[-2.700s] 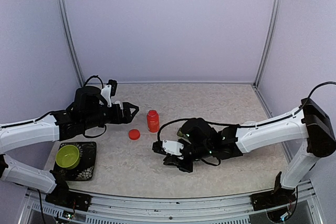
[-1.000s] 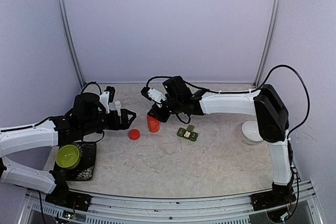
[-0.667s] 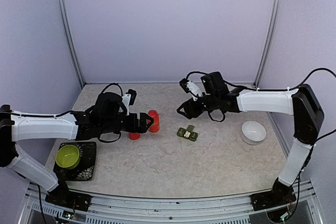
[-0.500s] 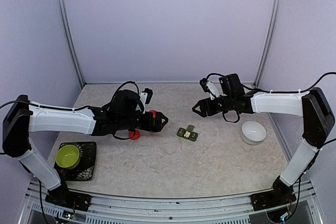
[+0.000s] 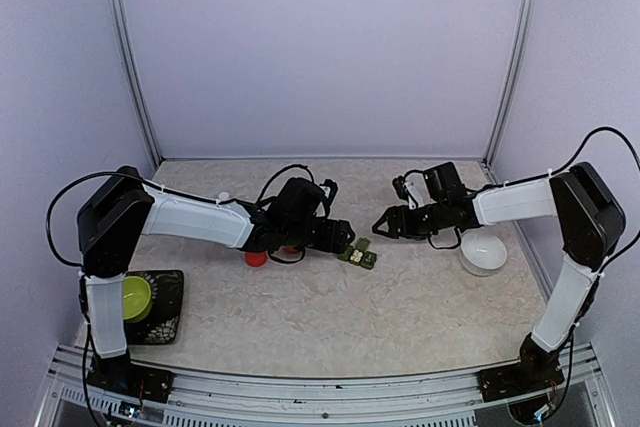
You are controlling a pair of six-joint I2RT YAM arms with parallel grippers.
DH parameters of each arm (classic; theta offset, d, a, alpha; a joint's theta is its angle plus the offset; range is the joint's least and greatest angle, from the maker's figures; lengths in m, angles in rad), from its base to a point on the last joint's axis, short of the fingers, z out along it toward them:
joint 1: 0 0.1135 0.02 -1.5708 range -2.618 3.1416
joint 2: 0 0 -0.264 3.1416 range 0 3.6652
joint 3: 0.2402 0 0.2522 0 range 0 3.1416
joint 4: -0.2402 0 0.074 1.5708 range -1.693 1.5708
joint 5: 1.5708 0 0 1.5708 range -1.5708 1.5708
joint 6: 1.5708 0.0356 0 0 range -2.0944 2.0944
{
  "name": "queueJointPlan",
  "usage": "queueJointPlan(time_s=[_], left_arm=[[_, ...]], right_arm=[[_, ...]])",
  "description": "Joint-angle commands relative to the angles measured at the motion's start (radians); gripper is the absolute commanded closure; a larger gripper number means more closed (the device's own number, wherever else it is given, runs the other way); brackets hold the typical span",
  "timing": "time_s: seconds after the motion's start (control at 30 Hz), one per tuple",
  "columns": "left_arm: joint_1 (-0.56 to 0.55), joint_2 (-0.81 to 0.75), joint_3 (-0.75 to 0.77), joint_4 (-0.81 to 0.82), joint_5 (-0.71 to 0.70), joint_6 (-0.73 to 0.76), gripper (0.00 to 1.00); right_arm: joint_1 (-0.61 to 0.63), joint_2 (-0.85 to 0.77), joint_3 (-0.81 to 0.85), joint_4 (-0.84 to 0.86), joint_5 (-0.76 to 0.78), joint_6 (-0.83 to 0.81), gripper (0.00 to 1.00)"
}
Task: Sort the pills into containers
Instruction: Hold the pill container at the center of the board.
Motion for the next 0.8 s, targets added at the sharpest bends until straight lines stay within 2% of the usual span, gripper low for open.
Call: queueJointPlan(time_s=[0.0, 0.23, 0.6, 0.77], left_arm=[[-0.002, 0.027, 0.029, -0.007, -0.002, 0.01, 0.25], [0.009, 0.04, 0.004, 0.006, 0.007, 0.004, 0.35], [0.023, 0.099, 0.026, -0.019, 0.032, 0.001, 0.37], [0.023, 0.114, 0.02, -0.021, 0.029, -0.001, 0.45]], right_arm=[[-0.014, 0.051, -0.011, 0.067, -0.066, 0.089, 0.29], [-0.014, 0.112, -0.016, 0.137, -0.123, 0.153, 0.28], [-0.014, 0.178, 0.023, 0.187, -0.179, 0.206, 0.28], [-0.014, 0.198, 0.032, 0.207, -0.196, 0.224, 0.28]])
